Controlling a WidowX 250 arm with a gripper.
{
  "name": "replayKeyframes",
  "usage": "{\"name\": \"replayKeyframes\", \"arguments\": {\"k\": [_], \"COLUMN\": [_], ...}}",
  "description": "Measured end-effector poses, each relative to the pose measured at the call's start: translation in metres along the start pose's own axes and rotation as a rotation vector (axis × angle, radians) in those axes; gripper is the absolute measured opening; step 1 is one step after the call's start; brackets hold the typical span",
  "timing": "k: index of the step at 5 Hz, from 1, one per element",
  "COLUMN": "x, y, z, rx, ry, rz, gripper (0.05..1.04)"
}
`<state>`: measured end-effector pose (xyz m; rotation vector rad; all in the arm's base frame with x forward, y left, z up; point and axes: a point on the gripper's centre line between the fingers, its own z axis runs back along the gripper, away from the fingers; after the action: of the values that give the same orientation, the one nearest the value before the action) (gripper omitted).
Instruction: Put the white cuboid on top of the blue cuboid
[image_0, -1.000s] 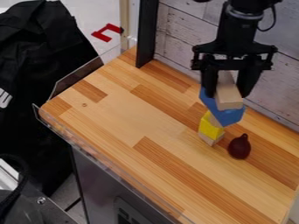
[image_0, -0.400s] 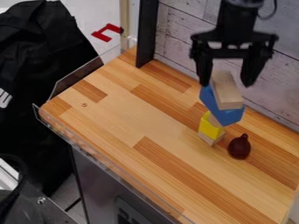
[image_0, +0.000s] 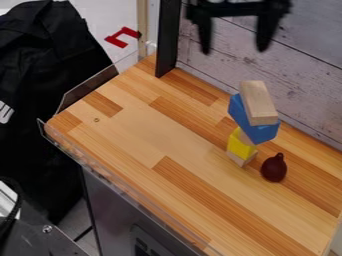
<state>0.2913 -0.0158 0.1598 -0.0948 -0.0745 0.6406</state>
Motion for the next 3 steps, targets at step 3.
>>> {"name": "replayKeyframes", "arguments": {"k": [3], "x": [-0.023], "y": [0.155], "z": [-0.052], "rx": [0.226], "ry": [0.131], "rz": [-0.469], "gripper": [1.001]}}
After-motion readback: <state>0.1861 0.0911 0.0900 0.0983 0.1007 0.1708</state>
